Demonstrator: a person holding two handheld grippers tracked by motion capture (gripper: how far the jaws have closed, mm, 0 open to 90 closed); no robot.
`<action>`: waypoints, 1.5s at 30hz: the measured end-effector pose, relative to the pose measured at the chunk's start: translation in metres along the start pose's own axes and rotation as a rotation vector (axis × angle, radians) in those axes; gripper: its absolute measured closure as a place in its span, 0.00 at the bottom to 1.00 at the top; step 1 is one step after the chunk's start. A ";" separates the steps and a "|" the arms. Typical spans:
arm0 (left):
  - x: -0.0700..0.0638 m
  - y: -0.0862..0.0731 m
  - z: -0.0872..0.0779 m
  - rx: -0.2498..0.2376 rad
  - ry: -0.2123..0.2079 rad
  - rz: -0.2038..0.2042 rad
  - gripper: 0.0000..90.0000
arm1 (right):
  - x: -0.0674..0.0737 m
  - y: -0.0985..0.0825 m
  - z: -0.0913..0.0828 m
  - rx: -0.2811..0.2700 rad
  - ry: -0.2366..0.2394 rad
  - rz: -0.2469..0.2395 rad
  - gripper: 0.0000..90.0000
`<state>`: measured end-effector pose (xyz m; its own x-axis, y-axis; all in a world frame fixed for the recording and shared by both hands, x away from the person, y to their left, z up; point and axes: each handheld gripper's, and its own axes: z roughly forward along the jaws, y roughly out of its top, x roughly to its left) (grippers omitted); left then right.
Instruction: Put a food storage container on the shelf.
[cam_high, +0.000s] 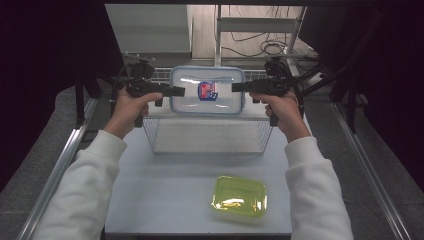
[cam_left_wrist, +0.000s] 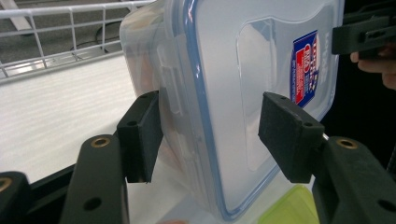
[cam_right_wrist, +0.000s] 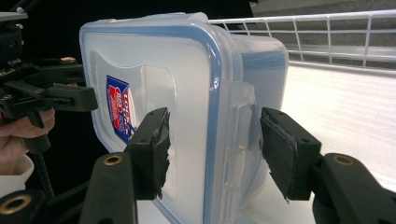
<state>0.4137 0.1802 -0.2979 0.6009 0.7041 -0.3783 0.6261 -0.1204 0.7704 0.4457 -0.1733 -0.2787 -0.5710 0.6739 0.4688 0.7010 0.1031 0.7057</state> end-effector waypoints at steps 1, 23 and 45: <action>0.001 0.001 0.001 0.001 -0.004 -0.002 0.45 | -0.001 0.001 0.001 -0.004 0.001 0.006 0.48; 0.030 0.006 0.026 -0.053 -0.013 -0.146 0.21 | -0.018 0.005 0.030 -0.058 -0.074 0.173 0.39; 0.009 -0.028 -0.023 -0.082 -0.036 -0.073 0.13 | 0.009 -0.062 -0.009 0.032 -0.086 -0.004 0.99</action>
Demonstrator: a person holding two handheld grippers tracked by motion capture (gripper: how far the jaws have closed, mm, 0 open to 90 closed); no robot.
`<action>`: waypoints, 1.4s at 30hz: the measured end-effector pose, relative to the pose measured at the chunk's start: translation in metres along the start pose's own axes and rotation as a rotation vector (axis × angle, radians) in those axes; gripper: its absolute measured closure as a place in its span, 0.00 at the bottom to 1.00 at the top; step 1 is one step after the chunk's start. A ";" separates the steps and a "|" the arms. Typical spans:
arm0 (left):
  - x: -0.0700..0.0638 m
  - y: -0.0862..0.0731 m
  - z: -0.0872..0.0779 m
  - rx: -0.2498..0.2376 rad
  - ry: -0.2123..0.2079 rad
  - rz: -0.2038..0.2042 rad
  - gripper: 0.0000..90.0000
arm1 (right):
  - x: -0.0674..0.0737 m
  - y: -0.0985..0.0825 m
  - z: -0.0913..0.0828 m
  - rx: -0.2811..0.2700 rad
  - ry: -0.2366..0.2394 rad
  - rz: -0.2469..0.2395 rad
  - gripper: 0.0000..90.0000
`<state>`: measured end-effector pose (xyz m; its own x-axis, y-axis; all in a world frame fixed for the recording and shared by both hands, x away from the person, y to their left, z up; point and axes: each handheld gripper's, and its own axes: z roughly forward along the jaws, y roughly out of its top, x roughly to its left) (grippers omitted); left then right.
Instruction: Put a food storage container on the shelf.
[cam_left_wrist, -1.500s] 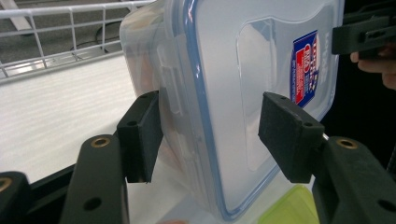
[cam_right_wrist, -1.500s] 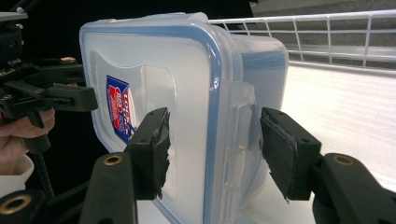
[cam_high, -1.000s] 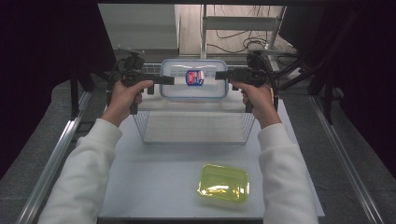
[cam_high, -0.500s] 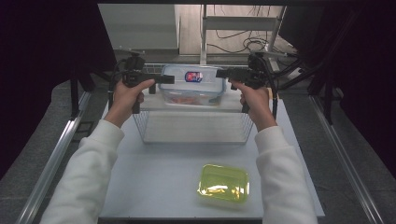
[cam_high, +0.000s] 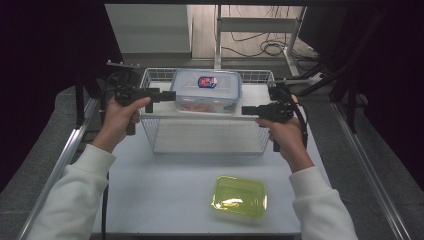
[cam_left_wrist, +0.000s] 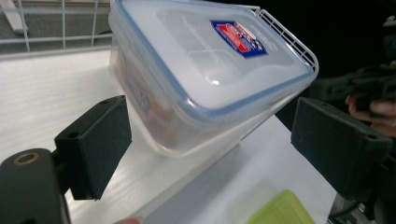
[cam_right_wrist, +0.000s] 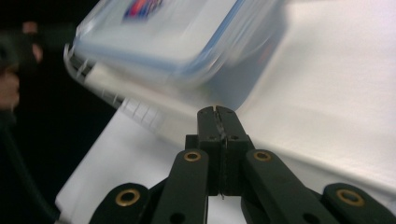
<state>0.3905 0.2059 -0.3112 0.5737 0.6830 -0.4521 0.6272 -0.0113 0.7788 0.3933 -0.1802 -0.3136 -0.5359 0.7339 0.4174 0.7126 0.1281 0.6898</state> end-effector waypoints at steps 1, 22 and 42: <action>-0.001 0.000 -0.001 0.004 0.000 0.000 0.13 | 0.003 -0.002 0.005 0.015 0.009 -0.013 0.99; -0.011 -0.006 0.006 0.029 -0.001 0.033 0.13 | 0.004 0.003 0.037 -0.016 0.017 -0.039 0.99; -0.004 -0.019 -0.002 0.028 0.004 0.017 0.13 | 0.000 -0.001 0.029 -0.038 0.039 -0.038 0.99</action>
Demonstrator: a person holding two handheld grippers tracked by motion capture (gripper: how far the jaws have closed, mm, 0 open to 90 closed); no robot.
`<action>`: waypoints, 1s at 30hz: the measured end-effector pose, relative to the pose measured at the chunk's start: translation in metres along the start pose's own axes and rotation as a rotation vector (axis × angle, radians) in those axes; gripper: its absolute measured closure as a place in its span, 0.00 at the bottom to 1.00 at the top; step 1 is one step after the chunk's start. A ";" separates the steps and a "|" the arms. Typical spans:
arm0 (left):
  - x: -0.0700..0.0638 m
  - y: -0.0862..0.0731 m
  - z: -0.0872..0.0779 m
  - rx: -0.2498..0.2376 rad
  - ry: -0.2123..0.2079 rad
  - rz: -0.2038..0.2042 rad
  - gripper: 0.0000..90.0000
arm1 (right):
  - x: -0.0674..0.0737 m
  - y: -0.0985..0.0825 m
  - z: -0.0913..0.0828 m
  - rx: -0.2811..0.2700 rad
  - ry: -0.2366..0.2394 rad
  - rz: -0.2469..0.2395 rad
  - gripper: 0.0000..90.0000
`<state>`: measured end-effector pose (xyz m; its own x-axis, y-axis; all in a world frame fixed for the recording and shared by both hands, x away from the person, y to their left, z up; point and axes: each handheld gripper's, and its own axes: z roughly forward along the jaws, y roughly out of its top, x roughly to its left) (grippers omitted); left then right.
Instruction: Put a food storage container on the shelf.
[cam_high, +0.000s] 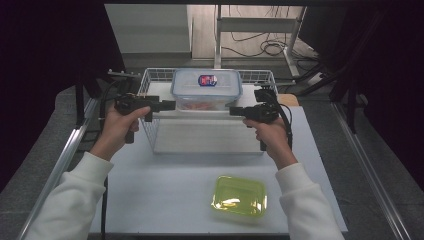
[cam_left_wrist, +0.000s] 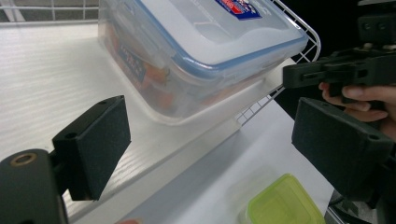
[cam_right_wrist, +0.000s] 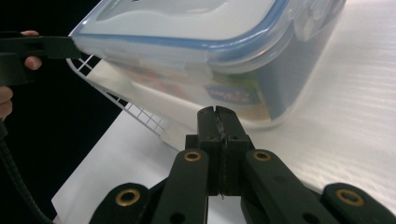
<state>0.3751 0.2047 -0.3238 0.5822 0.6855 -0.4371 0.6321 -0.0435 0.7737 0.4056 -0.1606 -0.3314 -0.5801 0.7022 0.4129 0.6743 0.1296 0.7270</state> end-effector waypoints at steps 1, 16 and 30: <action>-0.001 -0.002 -0.002 -0.001 0.000 0.003 0.13 | 0.001 -0.002 -0.003 -0.001 0.000 -0.004 0.99; -0.013 -0.069 -0.013 0.033 -0.053 0.001 0.15 | -0.022 -0.070 -0.045 0.050 -0.003 -0.009 0.99; -0.017 -0.149 0.013 0.136 -0.032 0.088 0.18 | -0.050 -0.138 -0.048 0.103 -0.070 -0.015 0.99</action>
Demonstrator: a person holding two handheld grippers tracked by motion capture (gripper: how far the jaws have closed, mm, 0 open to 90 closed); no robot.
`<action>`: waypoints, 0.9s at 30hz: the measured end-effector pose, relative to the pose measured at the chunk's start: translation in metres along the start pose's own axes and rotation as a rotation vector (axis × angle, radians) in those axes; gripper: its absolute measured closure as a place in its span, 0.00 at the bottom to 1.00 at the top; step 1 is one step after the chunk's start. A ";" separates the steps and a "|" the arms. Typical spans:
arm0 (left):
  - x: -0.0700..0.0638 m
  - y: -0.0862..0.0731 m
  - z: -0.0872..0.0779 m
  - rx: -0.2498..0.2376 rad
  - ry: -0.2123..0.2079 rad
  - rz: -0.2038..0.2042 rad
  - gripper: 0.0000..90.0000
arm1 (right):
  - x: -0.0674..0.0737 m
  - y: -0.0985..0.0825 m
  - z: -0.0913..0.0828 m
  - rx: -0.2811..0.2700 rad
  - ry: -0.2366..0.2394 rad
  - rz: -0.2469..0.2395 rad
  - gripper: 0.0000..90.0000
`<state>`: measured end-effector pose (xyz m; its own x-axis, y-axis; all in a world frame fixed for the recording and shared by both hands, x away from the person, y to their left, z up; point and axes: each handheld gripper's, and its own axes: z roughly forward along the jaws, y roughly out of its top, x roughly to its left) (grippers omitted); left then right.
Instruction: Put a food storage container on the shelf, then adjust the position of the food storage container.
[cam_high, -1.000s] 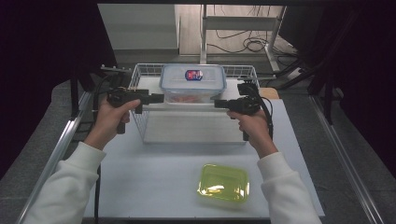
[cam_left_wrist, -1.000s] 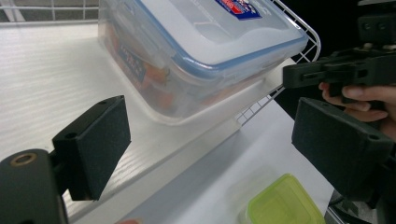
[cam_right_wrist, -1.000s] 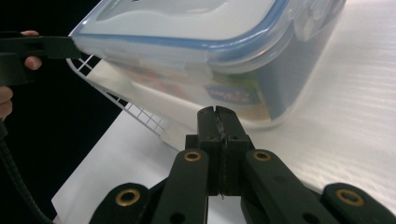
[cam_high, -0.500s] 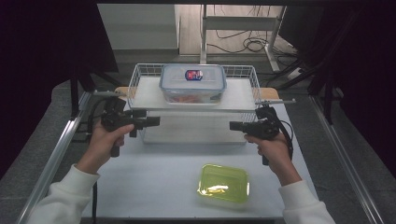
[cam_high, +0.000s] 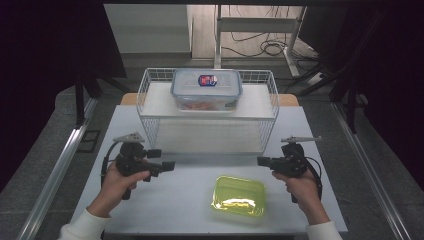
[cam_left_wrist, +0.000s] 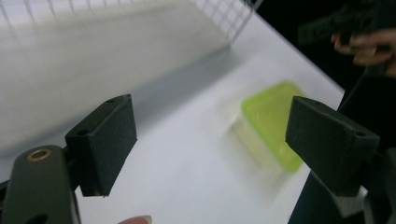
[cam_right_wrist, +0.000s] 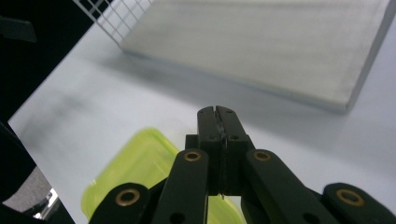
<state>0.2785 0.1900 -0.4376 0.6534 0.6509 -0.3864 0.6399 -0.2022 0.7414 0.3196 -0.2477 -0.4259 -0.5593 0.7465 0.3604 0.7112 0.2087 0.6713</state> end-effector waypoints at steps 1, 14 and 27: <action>-0.001 -0.005 0.003 0.012 0.004 0.012 0.18 | -0.001 -0.005 0.000 0.004 -0.011 -0.003 0.99; 0.012 -0.048 0.017 0.097 0.044 -0.010 0.18 | -0.013 -0.052 -0.018 0.010 -0.096 0.017 0.98; 0.012 -0.063 0.021 0.121 0.086 0.007 0.19 | -0.030 -0.071 -0.030 0.050 -0.101 0.054 0.98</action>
<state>0.2548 0.1952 -0.5007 0.6246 0.7082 -0.3292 0.6827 -0.2905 0.6704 0.2730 -0.3039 -0.4652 -0.4761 0.8165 0.3265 0.7605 0.1959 0.6190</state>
